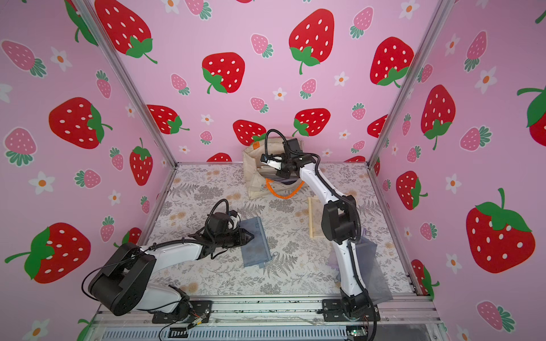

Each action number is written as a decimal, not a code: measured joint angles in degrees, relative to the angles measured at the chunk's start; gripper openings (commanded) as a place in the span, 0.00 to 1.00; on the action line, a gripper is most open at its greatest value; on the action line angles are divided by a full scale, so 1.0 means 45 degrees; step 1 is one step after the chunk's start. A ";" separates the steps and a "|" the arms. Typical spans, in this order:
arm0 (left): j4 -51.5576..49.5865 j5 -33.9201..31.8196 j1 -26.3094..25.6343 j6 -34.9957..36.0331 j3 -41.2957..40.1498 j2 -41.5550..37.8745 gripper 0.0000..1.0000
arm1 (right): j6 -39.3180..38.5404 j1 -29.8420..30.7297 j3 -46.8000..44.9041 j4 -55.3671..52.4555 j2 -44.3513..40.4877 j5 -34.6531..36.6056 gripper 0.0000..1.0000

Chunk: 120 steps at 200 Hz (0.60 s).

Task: Put the pencil pouch into the canvas bag
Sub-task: Place the pencil pouch in the canvas bag.

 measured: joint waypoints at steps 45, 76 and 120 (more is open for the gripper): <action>-0.0010 -0.0005 0.0000 -0.0005 -0.0005 -0.0194 0.40 | 0.0981 0.0102 0.0131 -0.0316 -0.0049 0.0670 0.44; -0.0092 -0.0068 0.0000 -0.0015 -0.0136 -0.1078 0.41 | 0.1923 0.0267 0.0049 -0.0461 -0.0787 0.1379 0.54; -0.1569 -0.0869 0.0053 0.0078 -0.0321 -0.2977 0.42 | 0.4289 0.0884 -0.2191 -0.0136 -0.4289 0.2093 0.66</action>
